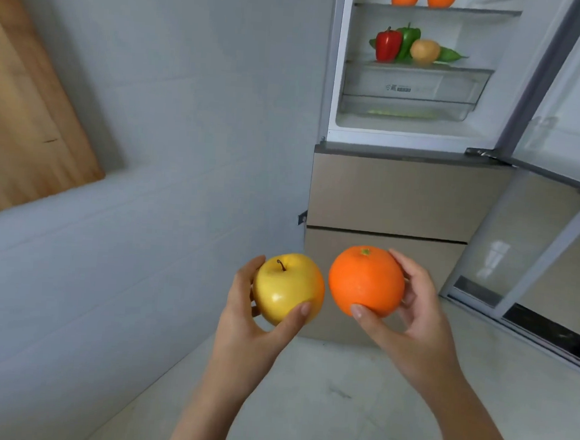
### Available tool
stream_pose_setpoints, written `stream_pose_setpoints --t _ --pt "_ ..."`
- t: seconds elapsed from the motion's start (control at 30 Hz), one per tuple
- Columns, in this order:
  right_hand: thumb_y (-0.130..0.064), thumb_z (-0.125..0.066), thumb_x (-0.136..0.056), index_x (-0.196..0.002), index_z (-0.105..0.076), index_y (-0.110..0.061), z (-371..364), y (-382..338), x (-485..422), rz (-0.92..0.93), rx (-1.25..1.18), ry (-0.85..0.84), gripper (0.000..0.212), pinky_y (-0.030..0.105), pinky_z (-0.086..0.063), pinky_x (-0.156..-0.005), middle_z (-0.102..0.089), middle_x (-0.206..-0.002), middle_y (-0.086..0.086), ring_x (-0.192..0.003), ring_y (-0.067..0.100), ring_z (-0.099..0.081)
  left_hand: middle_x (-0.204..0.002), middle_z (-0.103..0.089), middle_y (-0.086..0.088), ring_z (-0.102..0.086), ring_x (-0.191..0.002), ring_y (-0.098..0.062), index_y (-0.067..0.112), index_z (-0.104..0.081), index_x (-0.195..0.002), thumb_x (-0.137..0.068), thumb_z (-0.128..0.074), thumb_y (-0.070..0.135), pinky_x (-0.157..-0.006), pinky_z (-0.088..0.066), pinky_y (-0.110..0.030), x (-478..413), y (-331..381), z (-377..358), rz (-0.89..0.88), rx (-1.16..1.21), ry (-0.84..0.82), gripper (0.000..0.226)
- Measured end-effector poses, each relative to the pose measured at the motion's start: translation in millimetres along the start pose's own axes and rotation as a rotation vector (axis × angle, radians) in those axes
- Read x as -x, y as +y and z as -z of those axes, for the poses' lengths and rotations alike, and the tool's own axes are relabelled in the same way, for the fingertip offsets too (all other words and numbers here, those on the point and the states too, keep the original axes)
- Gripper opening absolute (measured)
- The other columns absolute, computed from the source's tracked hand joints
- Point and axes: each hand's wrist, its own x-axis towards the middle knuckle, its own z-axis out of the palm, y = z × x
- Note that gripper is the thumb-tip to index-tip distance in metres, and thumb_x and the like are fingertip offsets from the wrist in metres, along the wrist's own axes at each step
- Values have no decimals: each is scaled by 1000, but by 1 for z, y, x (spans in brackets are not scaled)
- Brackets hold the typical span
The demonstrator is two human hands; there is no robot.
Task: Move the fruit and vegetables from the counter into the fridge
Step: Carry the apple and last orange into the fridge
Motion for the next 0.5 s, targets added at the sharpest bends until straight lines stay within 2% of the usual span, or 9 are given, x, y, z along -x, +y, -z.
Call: stream_pose_setpoints --t 0.1,0.2,0.37,0.5 --pt "-55 -71 -53 -114 -40 -58 13 21 -34 6 8 29 69 25 -49 -82 -44 -122 -32 -111 2 -50 -110 -47 33 -51 -96 8 45 -41 -118 -52 -64 62 -75 -46 -9 -35 -7 -28 -10 11 -25 73" --pt "-57 -70 -51 -114 -39 -59 31 43 -73 10 -1 71 70 19 -50 -75 -42 -123 -32 -109 1 -50 -107 -45 41 -51 -97 10 46 -41 -117 -51 -64 63 -75 -47 -12 -75 -10 -60 -30 2 -39 71" --pt "-52 -72 -51 -110 -41 -62 73 75 -147 56 -48 112 68 20 -52 -75 -45 -126 -21 -109 3 -52 -113 -47 27 -50 -97 11 44 -41 -116 -51 -64 62 -73 -45 -6 -149 0 -125 -81 -1 -97 72" --pt "-54 -71 -50 -110 -40 -64 112 95 -205 63 -33 152 69 21 -51 -74 -43 -126 -22 -108 1 -52 -115 -45 28 -49 -98 11 44 -40 -119 -51 -64 62 -74 -45 -6 -205 11 -180 -111 9 -124 74"
